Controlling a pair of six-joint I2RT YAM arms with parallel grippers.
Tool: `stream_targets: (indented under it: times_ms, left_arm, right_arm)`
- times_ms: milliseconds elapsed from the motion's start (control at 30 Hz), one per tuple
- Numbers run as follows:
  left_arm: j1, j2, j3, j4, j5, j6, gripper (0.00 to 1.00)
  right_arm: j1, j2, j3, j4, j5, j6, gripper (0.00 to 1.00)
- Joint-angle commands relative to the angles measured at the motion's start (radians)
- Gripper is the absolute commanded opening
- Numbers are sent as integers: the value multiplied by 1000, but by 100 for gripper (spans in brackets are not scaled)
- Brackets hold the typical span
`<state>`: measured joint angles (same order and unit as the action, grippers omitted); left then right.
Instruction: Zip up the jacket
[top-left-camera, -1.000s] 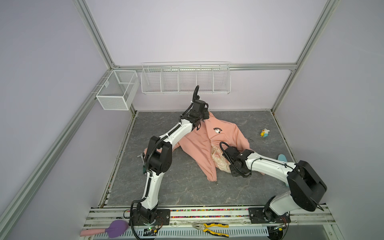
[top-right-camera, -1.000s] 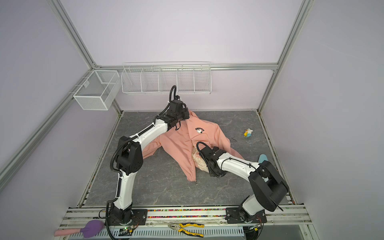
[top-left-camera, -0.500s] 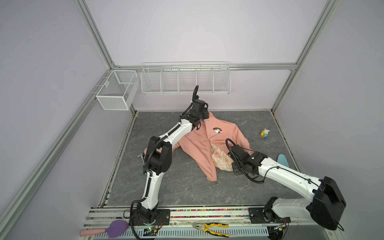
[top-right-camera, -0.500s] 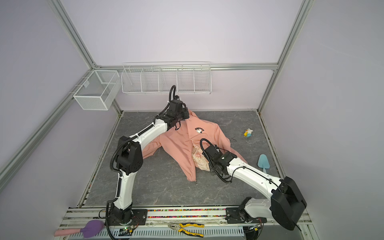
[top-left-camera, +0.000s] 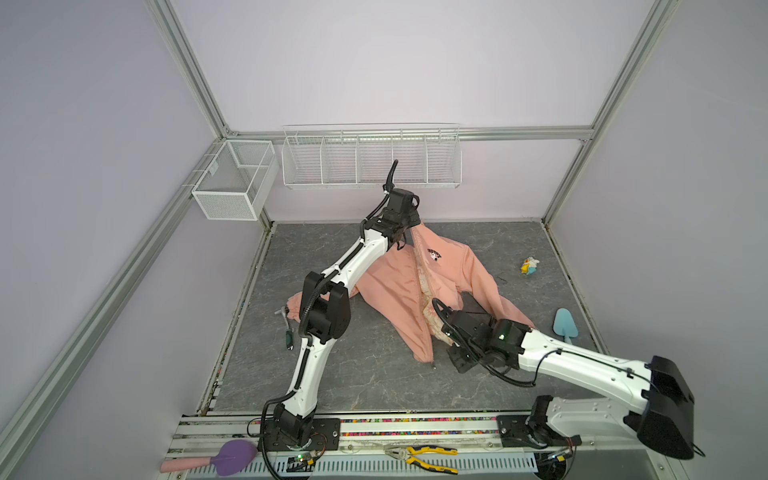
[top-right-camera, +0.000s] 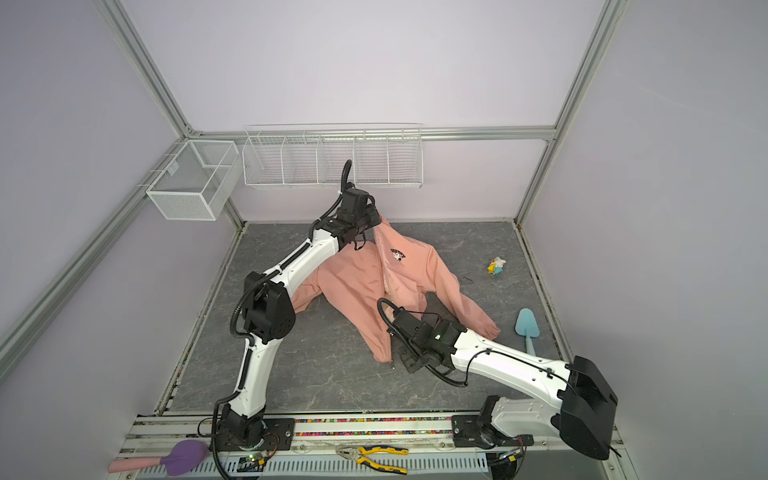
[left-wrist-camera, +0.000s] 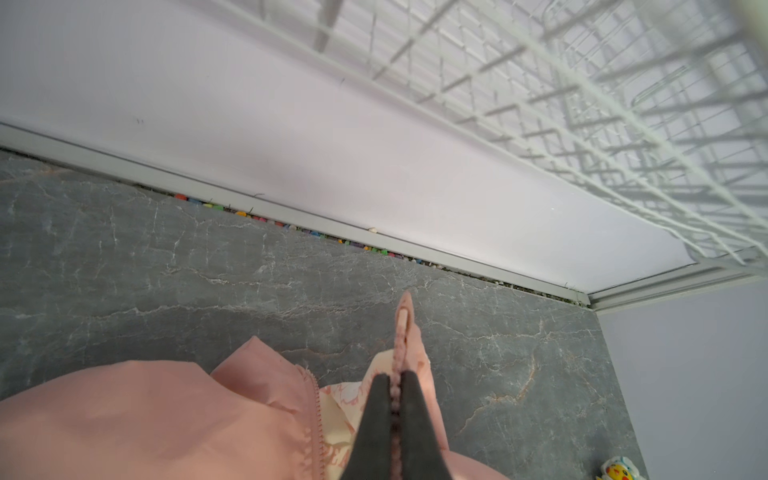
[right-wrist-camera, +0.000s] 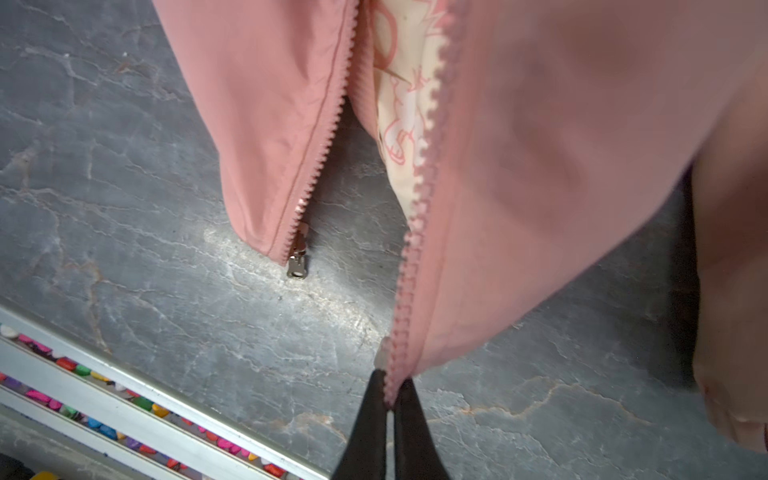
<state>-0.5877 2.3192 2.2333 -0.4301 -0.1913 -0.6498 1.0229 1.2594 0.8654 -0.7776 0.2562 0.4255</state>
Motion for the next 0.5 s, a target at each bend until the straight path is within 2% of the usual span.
stream_targets:
  times_ms: [0,433,467]
  left_arm:
    - [12,55,82,-91,-54,-43,0]
    - [13,129,98,-151,-62,-26,0]
    - [14,132,97,-154,-63,-22,11]
  right_arm:
    - [22,44,-5,18,-27,-9,7]
    - [25,187,-1,175,-106,41,7]
    - [26,201,2,181,-113,42,7]
